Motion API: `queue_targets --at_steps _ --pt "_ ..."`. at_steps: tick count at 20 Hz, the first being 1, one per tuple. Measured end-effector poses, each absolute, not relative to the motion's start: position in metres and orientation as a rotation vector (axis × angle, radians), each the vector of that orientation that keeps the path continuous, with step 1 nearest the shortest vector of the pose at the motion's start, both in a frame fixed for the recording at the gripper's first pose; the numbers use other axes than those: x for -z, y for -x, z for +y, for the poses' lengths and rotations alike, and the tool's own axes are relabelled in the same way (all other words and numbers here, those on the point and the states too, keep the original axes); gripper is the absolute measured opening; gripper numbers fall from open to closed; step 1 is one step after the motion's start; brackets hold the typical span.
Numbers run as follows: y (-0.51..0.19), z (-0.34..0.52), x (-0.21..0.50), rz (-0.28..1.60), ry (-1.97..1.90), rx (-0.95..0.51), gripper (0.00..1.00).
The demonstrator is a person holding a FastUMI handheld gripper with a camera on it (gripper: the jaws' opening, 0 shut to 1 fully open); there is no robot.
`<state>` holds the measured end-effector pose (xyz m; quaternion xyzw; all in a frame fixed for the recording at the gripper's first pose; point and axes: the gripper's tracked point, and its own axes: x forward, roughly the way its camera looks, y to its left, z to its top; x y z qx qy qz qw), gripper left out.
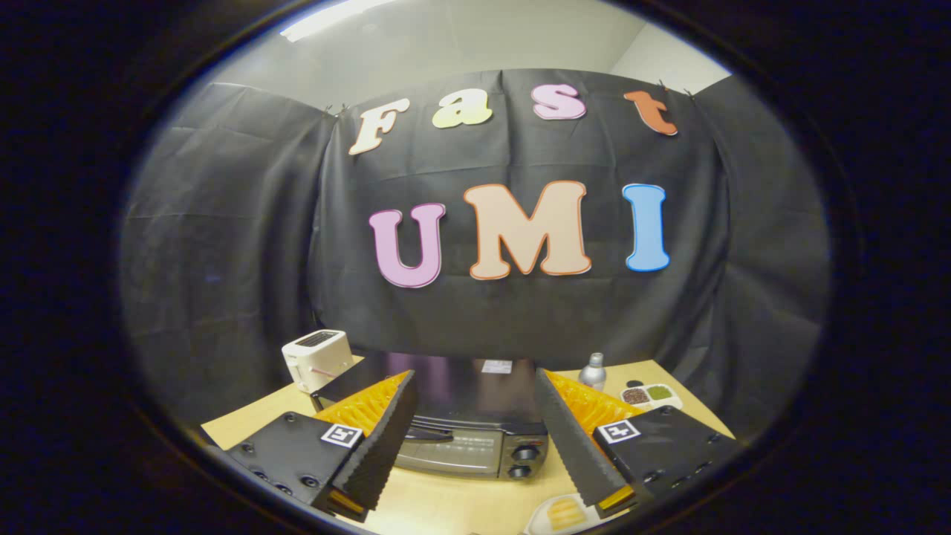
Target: Open the toaster oven, put the food inside, and close the toaster oven door.
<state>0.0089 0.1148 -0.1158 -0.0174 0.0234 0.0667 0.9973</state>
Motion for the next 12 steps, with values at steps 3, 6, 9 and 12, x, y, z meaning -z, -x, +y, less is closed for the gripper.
queue_targets --at_steps 3,6,9,12 --pt "-0.026 0.138 0.129 0.041 0.038 -0.149 0.99" --pt "-0.045 0.158 0.142 0.038 0.033 -0.157 0.99" --pt "-0.062 0.172 0.160 0.027 0.025 -0.152 0.99" --pt "-0.075 0.178 0.179 0.024 0.037 -0.128 0.99"
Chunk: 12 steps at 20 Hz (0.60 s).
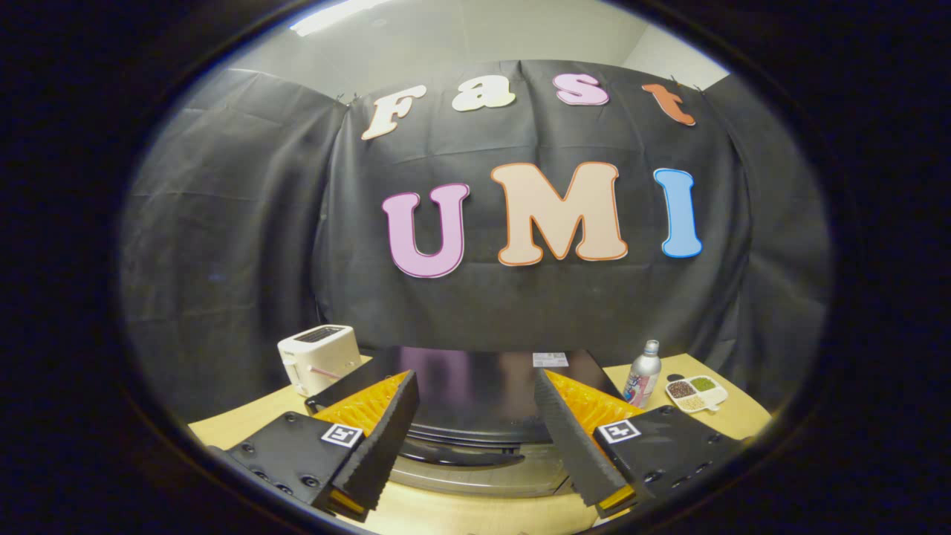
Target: Open the toaster oven, put the food inside, and close the toaster oven door.
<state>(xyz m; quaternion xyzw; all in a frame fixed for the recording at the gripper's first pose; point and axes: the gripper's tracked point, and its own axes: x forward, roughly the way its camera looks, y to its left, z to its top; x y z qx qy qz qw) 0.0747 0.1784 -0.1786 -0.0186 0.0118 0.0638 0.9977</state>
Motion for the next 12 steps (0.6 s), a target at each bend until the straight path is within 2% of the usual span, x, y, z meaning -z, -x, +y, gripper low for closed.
queue_targets --at_steps 8,12 --pt "-0.093 0.201 0.230 0.069 0.046 -0.113 0.99" --pt "-0.093 0.201 0.228 0.027 -0.006 -0.102 0.98"
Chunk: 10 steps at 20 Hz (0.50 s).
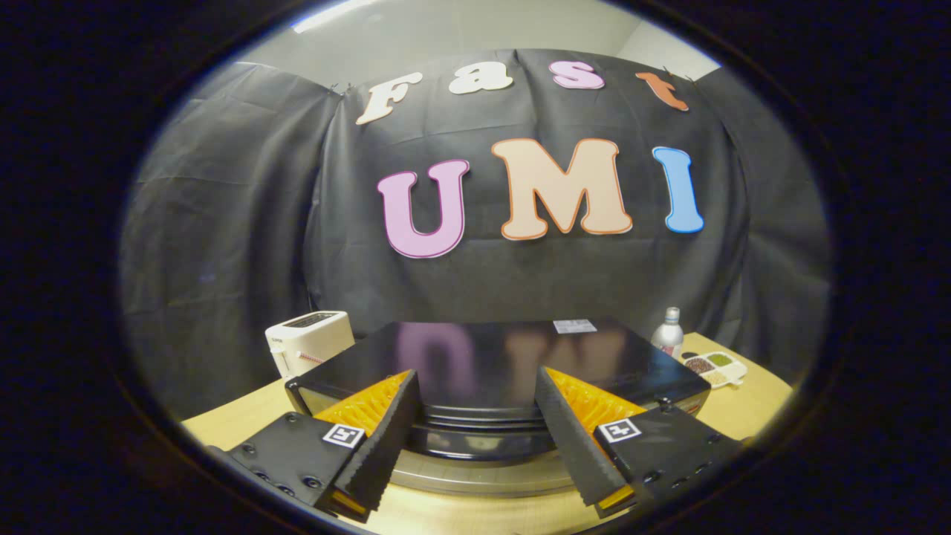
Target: Open the toaster oven, put the food inside, and close the toaster oven door.
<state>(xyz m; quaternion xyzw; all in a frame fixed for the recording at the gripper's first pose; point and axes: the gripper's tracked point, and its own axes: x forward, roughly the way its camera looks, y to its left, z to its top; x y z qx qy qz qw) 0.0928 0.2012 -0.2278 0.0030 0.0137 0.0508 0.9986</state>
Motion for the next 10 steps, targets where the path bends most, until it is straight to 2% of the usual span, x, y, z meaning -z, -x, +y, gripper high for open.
queue_targets --at_steps 10 --pt "-0.074 0.201 0.232 0.005 -0.020 -0.081 0.97"
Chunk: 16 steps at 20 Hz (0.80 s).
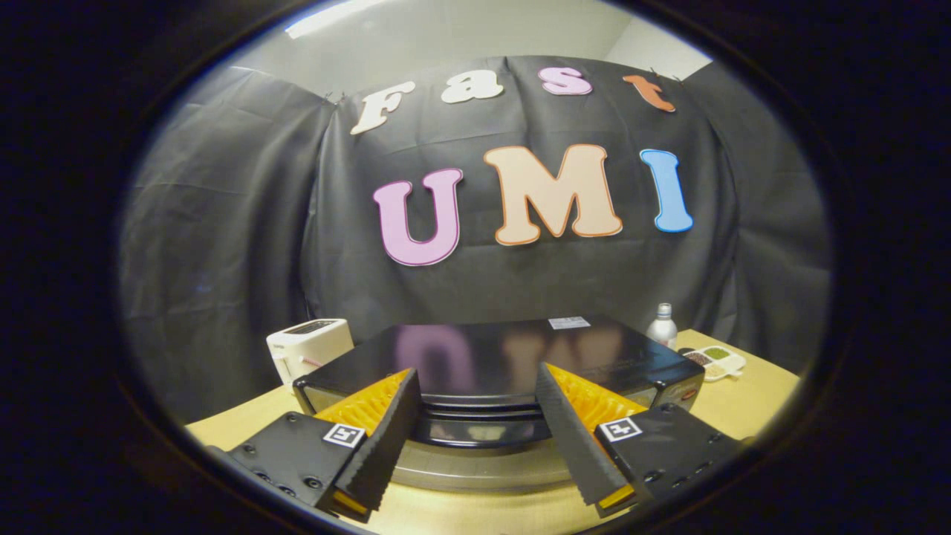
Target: Open the toaster oven, put the food inside, and close the toaster oven door.
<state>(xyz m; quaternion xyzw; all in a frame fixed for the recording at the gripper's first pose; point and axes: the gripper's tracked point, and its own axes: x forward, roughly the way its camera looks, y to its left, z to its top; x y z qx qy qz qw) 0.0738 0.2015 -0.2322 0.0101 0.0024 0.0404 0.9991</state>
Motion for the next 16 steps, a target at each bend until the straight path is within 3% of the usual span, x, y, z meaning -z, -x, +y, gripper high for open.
queue_targets --at_steps 16 --pt "0.004 0.197 0.258 0.040 -0.022 -0.116 0.94"
